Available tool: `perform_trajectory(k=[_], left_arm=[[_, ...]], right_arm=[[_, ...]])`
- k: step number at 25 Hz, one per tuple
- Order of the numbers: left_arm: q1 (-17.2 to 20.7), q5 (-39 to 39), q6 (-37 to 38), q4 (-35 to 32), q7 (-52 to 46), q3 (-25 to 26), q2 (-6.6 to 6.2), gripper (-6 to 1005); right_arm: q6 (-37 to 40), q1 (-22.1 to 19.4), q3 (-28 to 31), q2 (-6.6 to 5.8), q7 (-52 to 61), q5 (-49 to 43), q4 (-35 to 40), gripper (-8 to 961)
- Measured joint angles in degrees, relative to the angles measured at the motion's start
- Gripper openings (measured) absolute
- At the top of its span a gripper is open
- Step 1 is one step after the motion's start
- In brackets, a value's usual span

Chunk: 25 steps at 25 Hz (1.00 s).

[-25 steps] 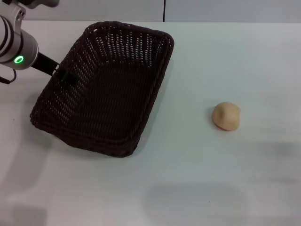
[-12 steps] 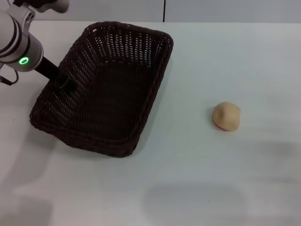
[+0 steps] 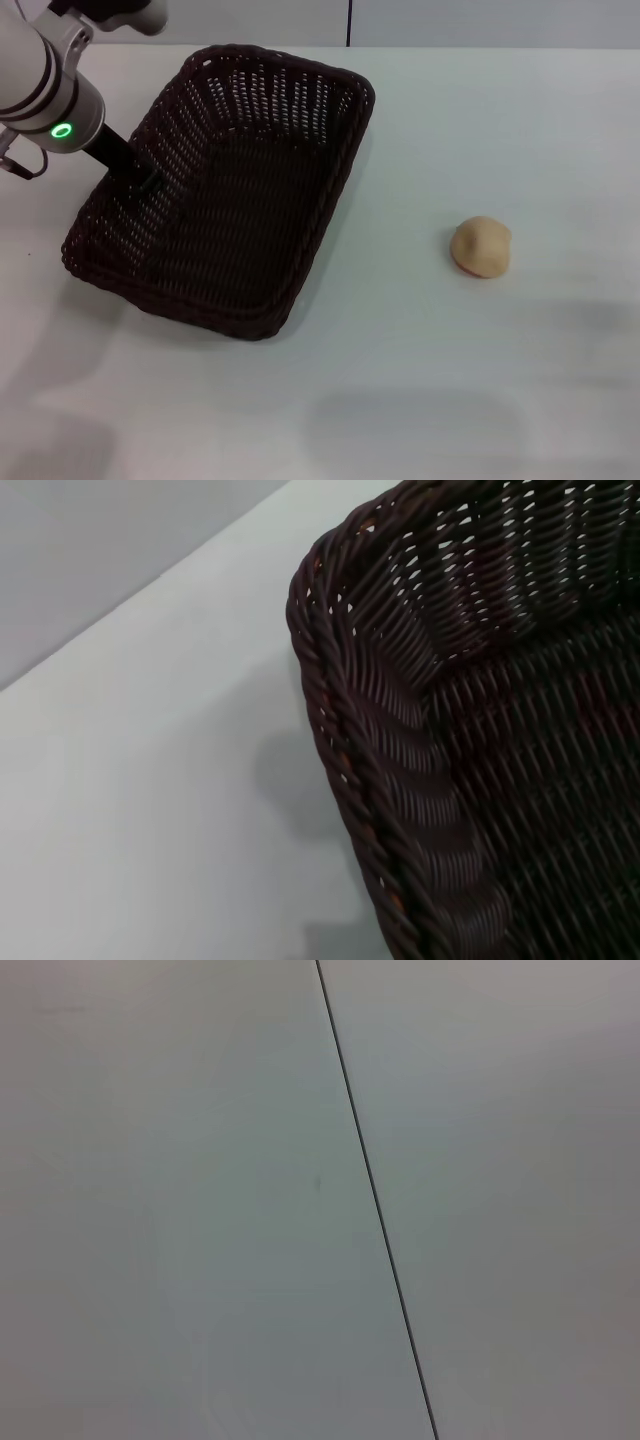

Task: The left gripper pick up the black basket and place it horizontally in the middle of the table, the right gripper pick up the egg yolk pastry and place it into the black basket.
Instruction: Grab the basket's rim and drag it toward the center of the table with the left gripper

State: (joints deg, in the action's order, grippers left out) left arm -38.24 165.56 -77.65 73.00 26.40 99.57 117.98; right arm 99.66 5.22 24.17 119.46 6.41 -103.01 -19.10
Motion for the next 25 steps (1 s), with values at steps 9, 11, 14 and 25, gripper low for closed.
perform_trajectory(k=[9, 11, 14, 25], left_arm=[[0.3, -0.6, 0.0, 2.6, 8.7, -0.8, 0.20, 394], [-0.1, -1.3, -0.8, 3.2, 11.7, -0.5, 0.23, 394], [-0.9, -3.0, -2.0, 4.0, 15.0, 0.5, 0.23, 394], [-7.1, -11.4, -9.5, 3.9, 29.3, 12.0, 0.01, 328]], right_arm=[[0.5, -0.1, 0.0, -0.02, 0.0, 0.0, 0.1, 796], [0.5, -0.2, 0.0, -0.01, 0.0, 0.0, 0.1, 795], [0.7, -0.3, -0.1, -0.02, 0.0, 0.0, -0.1, 794], [2.6, -0.4, -0.9, -0.01, 0.0, -0.1, -0.2, 791]])
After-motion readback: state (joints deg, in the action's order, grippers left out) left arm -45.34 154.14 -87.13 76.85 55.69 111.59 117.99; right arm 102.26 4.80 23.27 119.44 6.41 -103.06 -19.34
